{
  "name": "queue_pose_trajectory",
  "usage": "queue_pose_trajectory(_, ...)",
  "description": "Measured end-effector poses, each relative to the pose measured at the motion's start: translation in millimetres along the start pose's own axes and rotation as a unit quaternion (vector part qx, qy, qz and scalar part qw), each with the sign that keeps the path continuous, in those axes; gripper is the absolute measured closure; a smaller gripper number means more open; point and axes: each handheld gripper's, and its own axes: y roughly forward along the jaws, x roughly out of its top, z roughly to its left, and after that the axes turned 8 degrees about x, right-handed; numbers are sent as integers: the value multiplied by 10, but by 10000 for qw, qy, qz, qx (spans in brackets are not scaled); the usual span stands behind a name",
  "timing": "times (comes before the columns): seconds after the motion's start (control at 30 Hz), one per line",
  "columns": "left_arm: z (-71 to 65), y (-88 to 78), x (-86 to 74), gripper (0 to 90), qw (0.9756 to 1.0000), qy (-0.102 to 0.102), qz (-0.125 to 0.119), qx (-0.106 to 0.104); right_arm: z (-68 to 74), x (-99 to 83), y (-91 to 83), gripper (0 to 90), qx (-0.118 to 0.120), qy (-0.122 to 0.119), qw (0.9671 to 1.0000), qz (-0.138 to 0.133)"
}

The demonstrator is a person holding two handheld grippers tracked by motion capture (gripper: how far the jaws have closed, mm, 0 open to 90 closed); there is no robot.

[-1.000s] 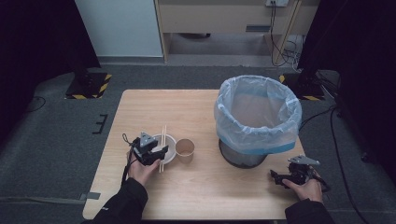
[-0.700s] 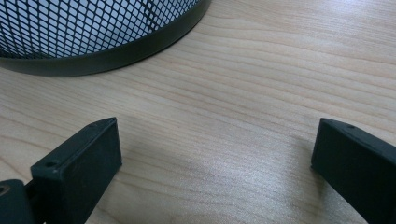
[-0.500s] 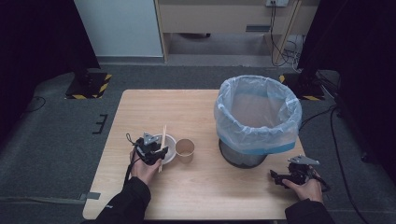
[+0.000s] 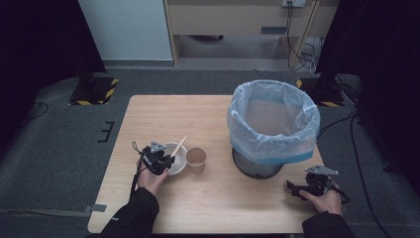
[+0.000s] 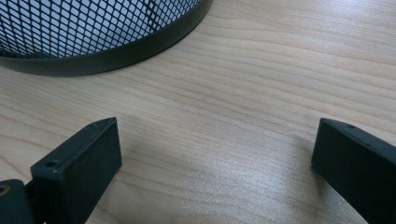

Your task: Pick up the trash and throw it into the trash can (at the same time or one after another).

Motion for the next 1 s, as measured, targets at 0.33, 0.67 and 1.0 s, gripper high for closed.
queue_pose_trajectory(0.33, 47, -65, 30, 795, 9998, -139, -130, -90, -1, 0, 1, 18, 4, -21, 10000, -5)
queue_pose_trajectory(0.67, 88, -181, 85, 795, 9987, -271, -415, -148, 0, 0, 0, 18, 6, -10, 10000, 1)
queue_pose_trajectory(1.0, 115, -335, 153, 795, 9961, -342, -780, -224, -1, 0, 1, 19, 4, -23, 10000, -4)
